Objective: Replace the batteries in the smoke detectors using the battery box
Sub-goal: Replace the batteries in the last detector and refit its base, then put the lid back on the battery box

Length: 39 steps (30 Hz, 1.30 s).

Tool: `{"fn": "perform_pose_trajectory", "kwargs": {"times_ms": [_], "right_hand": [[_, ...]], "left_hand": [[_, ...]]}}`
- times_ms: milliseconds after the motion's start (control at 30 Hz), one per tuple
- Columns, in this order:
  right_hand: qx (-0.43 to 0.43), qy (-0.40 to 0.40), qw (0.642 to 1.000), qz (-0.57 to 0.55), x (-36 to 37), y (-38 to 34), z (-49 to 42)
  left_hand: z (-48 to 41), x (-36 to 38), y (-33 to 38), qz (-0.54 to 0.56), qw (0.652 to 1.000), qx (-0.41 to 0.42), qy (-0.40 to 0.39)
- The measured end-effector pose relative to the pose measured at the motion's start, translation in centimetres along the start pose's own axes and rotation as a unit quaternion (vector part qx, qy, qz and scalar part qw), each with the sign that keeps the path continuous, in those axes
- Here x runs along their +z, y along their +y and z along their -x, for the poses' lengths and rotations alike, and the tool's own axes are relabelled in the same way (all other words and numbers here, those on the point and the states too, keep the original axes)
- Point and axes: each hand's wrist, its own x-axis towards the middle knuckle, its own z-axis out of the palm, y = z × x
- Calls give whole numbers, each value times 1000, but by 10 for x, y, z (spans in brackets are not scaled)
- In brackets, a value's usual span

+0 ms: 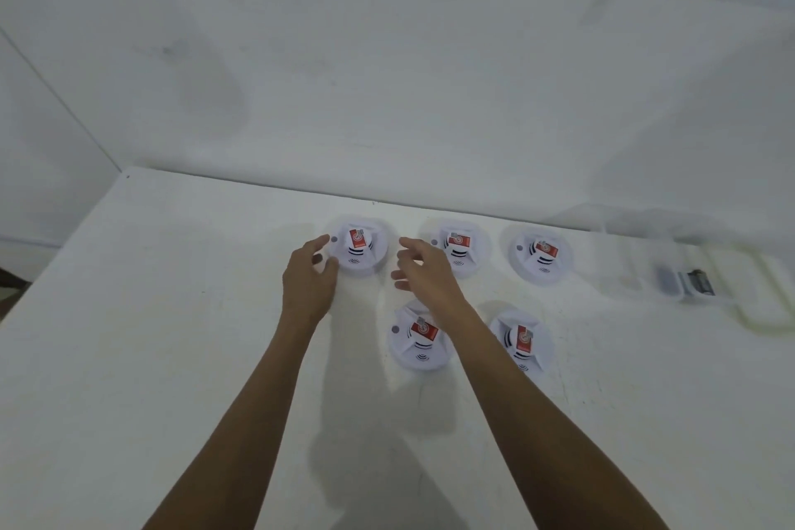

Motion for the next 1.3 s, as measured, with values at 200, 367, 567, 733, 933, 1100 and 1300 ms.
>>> {"fn": "perform_pose_trajectory", "kwargs": {"times_ms": [200, 367, 567, 733, 933, 1100, 1300], "right_hand": [[-41, 14, 998, -36, -46, -4, 26], [-65, 42, 996, -53, -111, -4, 50], [-87, 101, 989, -69, -224, 12, 76], [-93, 161, 980, -69, -326, 35, 88], [-75, 234, 967, -58, -422, 72, 91], [-22, 302, 953, -8, -482, 110, 75], [68, 347, 921, 166, -523, 151, 54]], "left_hand": [[39, 21, 40, 43, 996, 69, 36], [70, 61, 79, 87, 992, 94, -18], [112, 141, 114, 115, 986, 77, -93], [146, 217, 134, 150, 981, 34, -121], [169, 294, 153, 203, 968, -59, -137], [177, 336, 173, 197, 961, -121, -149], [171, 364, 180, 191, 961, -155, -128]]}}
